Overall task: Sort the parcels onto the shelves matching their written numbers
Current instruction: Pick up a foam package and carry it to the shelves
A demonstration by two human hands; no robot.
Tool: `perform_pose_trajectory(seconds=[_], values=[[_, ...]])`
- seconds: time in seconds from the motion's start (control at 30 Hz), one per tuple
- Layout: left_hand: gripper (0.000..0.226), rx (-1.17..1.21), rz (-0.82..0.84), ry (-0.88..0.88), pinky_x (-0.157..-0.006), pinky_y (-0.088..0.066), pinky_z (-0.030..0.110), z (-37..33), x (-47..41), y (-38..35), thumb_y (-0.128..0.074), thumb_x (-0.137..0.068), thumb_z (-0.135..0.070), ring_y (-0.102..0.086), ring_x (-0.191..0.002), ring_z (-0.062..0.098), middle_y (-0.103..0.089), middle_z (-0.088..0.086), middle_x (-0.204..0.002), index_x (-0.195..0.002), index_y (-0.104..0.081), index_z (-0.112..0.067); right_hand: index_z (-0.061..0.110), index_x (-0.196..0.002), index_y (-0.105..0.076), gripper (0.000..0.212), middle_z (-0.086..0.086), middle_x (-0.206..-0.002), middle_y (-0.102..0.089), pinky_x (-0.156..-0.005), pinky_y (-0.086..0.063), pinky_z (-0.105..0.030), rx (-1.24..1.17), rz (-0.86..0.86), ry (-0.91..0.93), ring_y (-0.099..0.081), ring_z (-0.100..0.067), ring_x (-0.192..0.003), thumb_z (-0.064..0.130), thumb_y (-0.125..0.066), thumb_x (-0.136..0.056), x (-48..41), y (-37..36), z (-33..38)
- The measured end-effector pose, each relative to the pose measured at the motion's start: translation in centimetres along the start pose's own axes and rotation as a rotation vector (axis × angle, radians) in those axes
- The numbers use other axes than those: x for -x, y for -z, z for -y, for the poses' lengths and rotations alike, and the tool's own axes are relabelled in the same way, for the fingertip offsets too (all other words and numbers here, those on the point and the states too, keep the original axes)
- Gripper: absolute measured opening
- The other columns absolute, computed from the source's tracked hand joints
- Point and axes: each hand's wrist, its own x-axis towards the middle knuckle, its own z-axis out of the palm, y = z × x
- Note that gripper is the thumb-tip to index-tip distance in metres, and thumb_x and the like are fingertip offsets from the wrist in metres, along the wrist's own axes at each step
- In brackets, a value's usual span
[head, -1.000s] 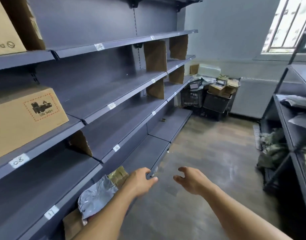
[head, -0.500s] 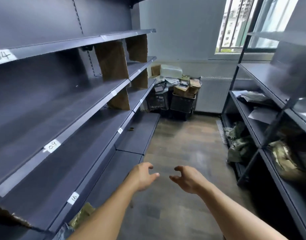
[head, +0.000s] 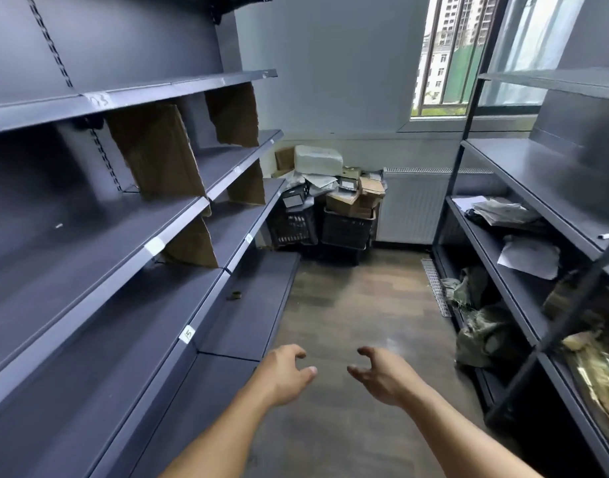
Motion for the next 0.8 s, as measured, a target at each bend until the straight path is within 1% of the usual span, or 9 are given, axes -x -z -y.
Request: perform_pose_trajectory(seconds=[0.1, 0.23, 0.37, 0.5, 0.63, 0.73, 0.8], values=[[0.054, 0.016, -0.034, 0.026, -0.104, -0.043, 0.027, -2.1, -5.0, 1.7, -0.062, -0.089, -0.049, -0.055, -0.126, 0.013, -0.057, -0.001, -0.14, -0.137, -0.055, -0.025, 0.019, -0.151, -0.042, 0.062, -0.004, -0.151, -0.049, -0.104, -0.038, -0.026, -0.002, -0.002, 0.016, -0.044, -0.021, -0.139, 0.051, -0.052, -0.099, -5.1, 3.2, 0.1], [0.054, 0.019, -0.046, 0.028, -0.105, -0.044, 0.03, -4.1, -11.2, 3.8, -0.061, -0.088, -0.051, -0.055, -0.125, 0.013, -0.056, -0.003, -0.139, -0.136, -0.056, -0.026, 0.019, -0.15, -0.042, 0.062, -0.005, -0.15, -0.05, -0.104, -0.04, -0.027, -0.018, -0.016, 0.022, -0.047, -0.022, -0.137, 0.052, -0.053, -0.098, -11.4, 7.4, -0.1], [0.054, 0.03, -0.041, 0.024, -0.104, -0.044, 0.029, -5.8, -17.3, 5.7, -0.061, -0.088, -0.05, -0.055, -0.124, 0.013, -0.057, -0.004, -0.139, -0.136, -0.056, -0.027, 0.021, -0.15, -0.043, 0.062, -0.003, -0.149, -0.051, -0.103, -0.042, -0.027, -0.044, -0.037, 0.006, -0.05, -0.02, -0.134, 0.051, -0.055, -0.097, -17.2, 10.5, -0.2], [0.052, 0.018, -0.035, -0.017, -0.102, -0.044, 0.026, -6.9, -24.9, 7.6, -0.062, -0.089, -0.049, -0.056, -0.123, 0.012, -0.058, -0.003, -0.137, -0.136, -0.056, -0.027, 0.021, -0.15, -0.042, 0.062, -0.002, -0.15, -0.05, -0.103, -0.042, -0.027, -0.069, -0.065, -0.016, -0.05, -0.02, -0.134, 0.051, -0.056, -0.097, -24.2, 12.9, -0.3], [0.052, 0.025, -0.033, -0.066, -0.101, -0.043, 0.024, -7.9, -33.5, 10.0, -0.062, -0.091, -0.046, -0.055, -0.124, 0.013, -0.057, -0.002, -0.138, -0.137, -0.056, -0.025, 0.018, -0.149, -0.043, 0.061, -0.004, -0.151, -0.049, -0.106, -0.039, -0.027, -0.022, -0.089, -0.018, -0.046, -0.021, -0.137, 0.05, -0.055, -0.098, -32.1, 15.4, 0.5], [0.052, 0.041, -0.026, -0.076, -0.101, -0.043, 0.025, -8.7, -39.9, 12.8, -0.062, -0.09, -0.048, -0.055, -0.123, 0.013, -0.059, -0.003, -0.135, -0.137, -0.056, -0.026, 0.018, -0.15, -0.042, 0.062, -0.003, -0.153, -0.047, -0.106, -0.037, -0.025, -0.022, -0.093, -0.037, -0.043, -0.02, -0.14, 0.049, -0.054, -0.099, -37.9, 17.9, 1.7], [0.051, 0.037, -0.034, -0.078, -0.102, -0.044, 0.027, -9.4, -43.8, 14.8, -0.061, -0.09, -0.049, -0.055, -0.123, 0.014, -0.059, -0.004, -0.133, -0.136, -0.056, -0.028, 0.019, -0.15, -0.042, 0.061, -0.002, -0.152, -0.047, -0.105, -0.037, -0.025, -0.032, -0.125, -0.052, -0.043, -0.019, -0.139, 0.05, -0.054, -0.098, -41.6, 19.7, 2.4]])
